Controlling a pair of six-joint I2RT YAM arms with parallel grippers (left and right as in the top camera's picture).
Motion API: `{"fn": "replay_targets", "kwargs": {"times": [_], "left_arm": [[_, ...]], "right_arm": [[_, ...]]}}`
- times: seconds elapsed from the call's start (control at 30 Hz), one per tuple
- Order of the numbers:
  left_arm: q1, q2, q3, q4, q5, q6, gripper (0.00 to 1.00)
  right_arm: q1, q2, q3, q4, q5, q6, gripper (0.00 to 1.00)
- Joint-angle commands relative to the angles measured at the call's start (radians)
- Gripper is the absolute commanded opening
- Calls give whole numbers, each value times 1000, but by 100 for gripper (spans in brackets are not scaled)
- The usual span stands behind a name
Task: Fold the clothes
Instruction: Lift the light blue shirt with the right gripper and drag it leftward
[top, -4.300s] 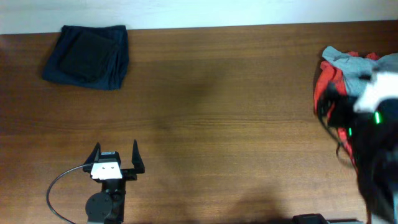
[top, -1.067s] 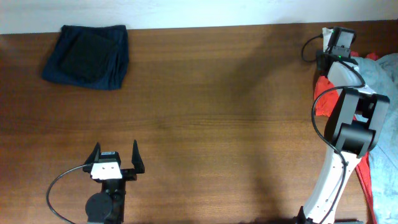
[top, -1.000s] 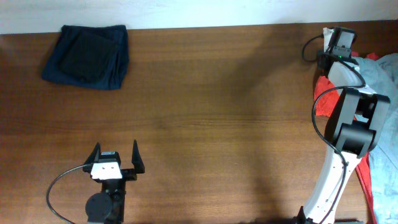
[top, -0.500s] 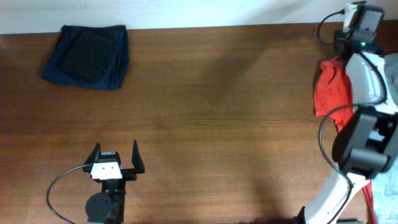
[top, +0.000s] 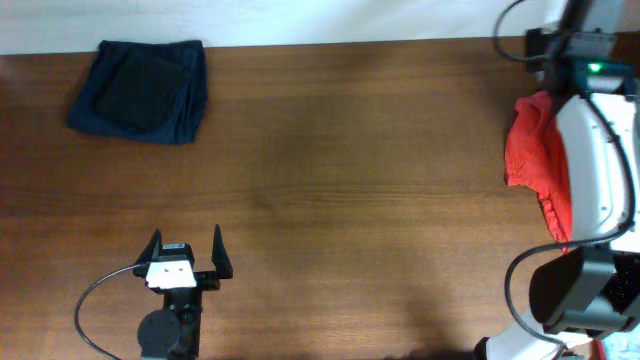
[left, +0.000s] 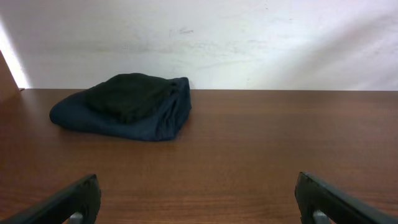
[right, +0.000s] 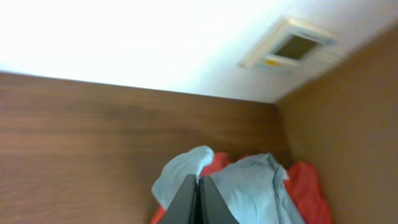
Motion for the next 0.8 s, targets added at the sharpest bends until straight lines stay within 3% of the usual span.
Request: {"fn": "replay_targets", "kwargs": {"times": [0.0, 0.47, 0.77], "left_arm": [[4, -6, -2, -4, 7, 16, 99], [4, -6, -2, -4, 7, 16, 99], [4, -6, -2, -4, 7, 16, 99]], "right_arm": [[115, -54, 23, -37, -17, 12, 4], [588, -81, 23, -97, -54, 202, 4], [709, 0, 23, -89, -129, 204, 4]]}}
